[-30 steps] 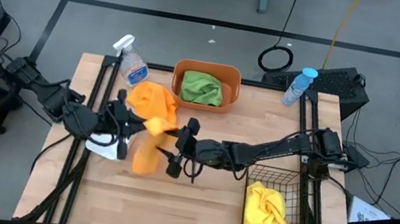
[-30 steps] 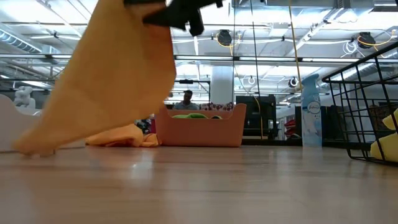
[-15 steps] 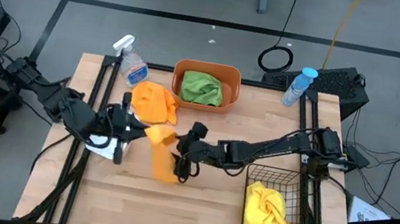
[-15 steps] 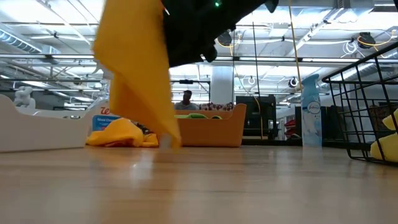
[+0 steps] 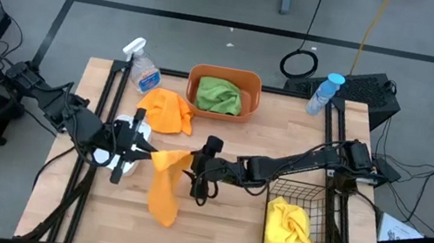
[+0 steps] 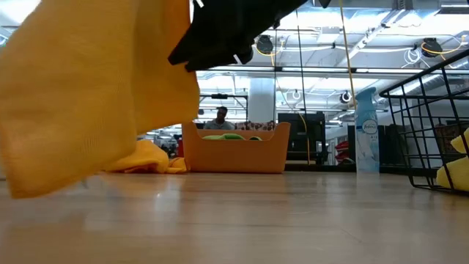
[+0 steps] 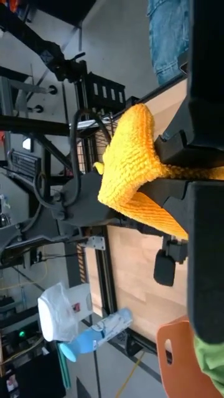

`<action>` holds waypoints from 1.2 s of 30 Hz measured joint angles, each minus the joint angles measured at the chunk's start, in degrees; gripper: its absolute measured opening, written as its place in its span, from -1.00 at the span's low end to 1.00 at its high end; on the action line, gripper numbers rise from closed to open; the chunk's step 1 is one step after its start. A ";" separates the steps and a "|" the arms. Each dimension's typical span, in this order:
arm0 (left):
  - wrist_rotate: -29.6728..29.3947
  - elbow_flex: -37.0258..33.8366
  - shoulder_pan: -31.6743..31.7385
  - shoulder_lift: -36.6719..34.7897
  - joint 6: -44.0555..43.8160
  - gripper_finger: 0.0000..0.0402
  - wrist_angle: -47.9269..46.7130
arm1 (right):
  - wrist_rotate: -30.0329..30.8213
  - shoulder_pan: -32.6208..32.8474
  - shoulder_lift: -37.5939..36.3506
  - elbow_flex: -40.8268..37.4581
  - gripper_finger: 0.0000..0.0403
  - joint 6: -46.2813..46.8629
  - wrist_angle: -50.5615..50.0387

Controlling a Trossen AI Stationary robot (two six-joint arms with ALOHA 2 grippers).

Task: Sort microfiber towel by color & place in baskets
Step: Put the bottom orange microfiber cloth into the white bin

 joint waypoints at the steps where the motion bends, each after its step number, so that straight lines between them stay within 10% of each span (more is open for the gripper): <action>1: 0.00 0.00 0.00 0.00 0.00 -0.95 -0.02 | 0.14 0.20 0.00 0.00 0.32 0.09 -0.38; 12: 0.52 0.02 0.00 -0.10 -0.05 -0.95 -1.63 | 13.74 2.95 -0.57 0.02 0.32 -5.51 -0.67; 30: 2.97 0.02 -0.81 -0.09 -1.58 -0.95 -4.62 | 12.88 1.32 -0.79 0.03 0.32 -4.40 -0.42; 36: 3.06 0.02 -1.23 -0.07 -1.55 -0.95 -3.78 | 3.37 -2.35 2.14 0.09 0.14 -4.17 4.38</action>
